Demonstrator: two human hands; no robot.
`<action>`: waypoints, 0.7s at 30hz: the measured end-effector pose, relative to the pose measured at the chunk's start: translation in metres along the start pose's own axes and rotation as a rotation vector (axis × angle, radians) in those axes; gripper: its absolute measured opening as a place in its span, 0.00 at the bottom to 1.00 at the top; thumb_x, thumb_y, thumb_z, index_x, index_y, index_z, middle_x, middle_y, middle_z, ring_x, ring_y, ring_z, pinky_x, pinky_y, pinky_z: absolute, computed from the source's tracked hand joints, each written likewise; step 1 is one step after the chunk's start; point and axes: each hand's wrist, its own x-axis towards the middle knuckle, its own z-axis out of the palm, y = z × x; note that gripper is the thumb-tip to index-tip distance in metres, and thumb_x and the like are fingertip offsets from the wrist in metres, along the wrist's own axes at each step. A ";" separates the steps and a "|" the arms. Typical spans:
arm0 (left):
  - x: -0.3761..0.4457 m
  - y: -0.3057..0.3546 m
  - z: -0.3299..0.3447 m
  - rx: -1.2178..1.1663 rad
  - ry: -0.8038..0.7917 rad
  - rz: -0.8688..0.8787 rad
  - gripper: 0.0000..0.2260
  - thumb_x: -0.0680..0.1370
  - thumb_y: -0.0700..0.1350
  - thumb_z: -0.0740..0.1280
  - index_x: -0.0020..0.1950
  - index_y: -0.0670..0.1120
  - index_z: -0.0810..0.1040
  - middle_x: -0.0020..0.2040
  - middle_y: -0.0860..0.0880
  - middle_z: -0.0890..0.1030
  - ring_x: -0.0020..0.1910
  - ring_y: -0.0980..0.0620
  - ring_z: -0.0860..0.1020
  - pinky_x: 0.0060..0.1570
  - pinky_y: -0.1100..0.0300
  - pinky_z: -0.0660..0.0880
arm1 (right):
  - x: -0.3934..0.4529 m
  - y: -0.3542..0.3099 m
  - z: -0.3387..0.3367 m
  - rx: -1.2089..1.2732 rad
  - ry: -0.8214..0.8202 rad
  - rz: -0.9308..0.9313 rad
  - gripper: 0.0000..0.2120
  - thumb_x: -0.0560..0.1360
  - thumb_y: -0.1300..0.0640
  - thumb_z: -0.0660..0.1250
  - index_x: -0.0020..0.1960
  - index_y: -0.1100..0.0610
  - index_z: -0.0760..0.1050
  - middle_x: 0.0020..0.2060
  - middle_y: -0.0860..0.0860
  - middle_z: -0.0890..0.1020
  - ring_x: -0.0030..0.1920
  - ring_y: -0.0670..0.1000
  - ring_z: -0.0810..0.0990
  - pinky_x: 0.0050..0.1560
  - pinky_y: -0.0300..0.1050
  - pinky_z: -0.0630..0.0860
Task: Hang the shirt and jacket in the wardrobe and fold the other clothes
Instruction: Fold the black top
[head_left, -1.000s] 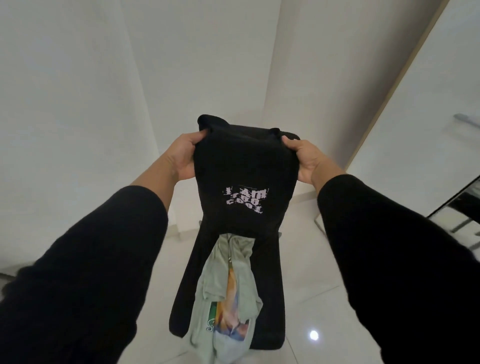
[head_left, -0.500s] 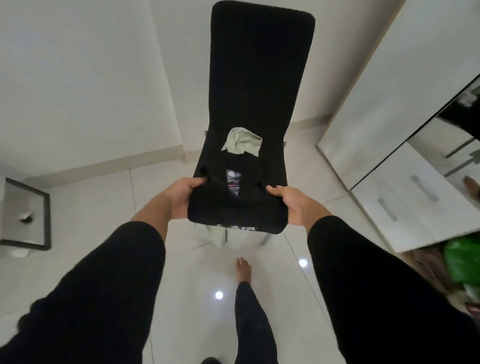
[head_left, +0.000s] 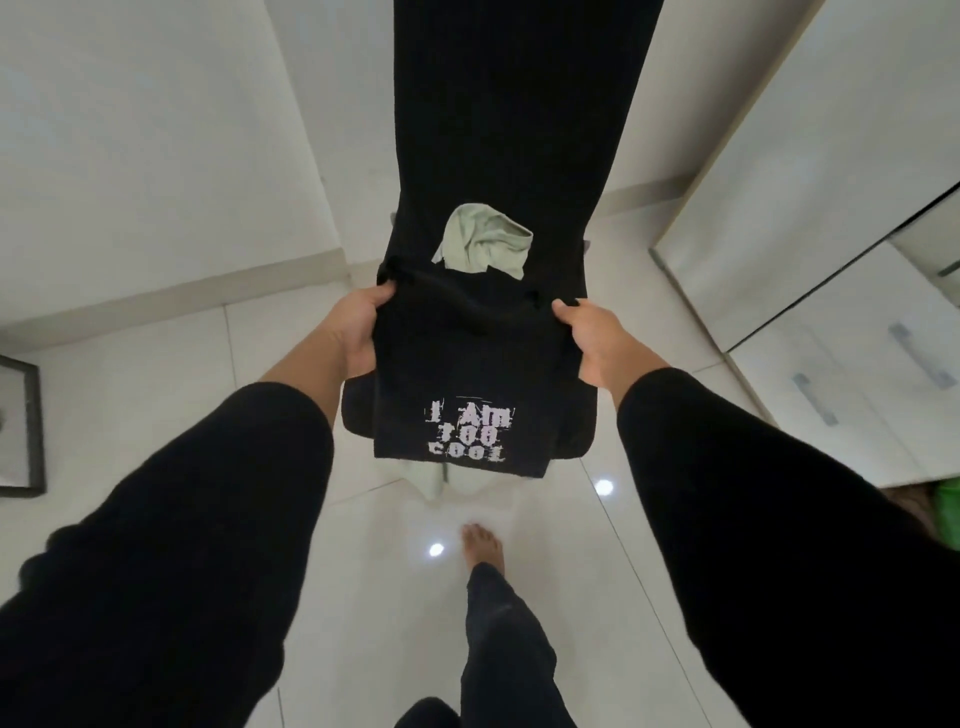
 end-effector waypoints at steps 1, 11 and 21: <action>0.018 0.004 0.001 -0.007 -0.002 0.008 0.13 0.82 0.48 0.56 0.53 0.44 0.78 0.47 0.45 0.83 0.47 0.48 0.80 0.44 0.53 0.76 | 0.026 -0.001 0.003 -0.017 0.003 -0.018 0.29 0.74 0.47 0.65 0.72 0.53 0.64 0.67 0.54 0.72 0.65 0.58 0.73 0.66 0.58 0.70; 0.192 0.015 -0.009 0.369 0.305 0.096 0.21 0.81 0.52 0.59 0.72 0.49 0.60 0.64 0.46 0.72 0.58 0.46 0.75 0.56 0.47 0.76 | 0.165 -0.031 0.041 -0.088 0.118 -0.087 0.27 0.78 0.52 0.64 0.73 0.55 0.58 0.61 0.52 0.71 0.59 0.50 0.71 0.59 0.41 0.68; 0.178 0.002 -0.013 0.709 0.520 0.049 0.22 0.81 0.49 0.59 0.73 0.45 0.59 0.69 0.45 0.71 0.66 0.43 0.70 0.64 0.54 0.66 | 0.150 -0.033 0.042 -0.271 0.135 0.064 0.32 0.79 0.58 0.63 0.77 0.50 0.51 0.70 0.55 0.67 0.67 0.55 0.69 0.66 0.48 0.67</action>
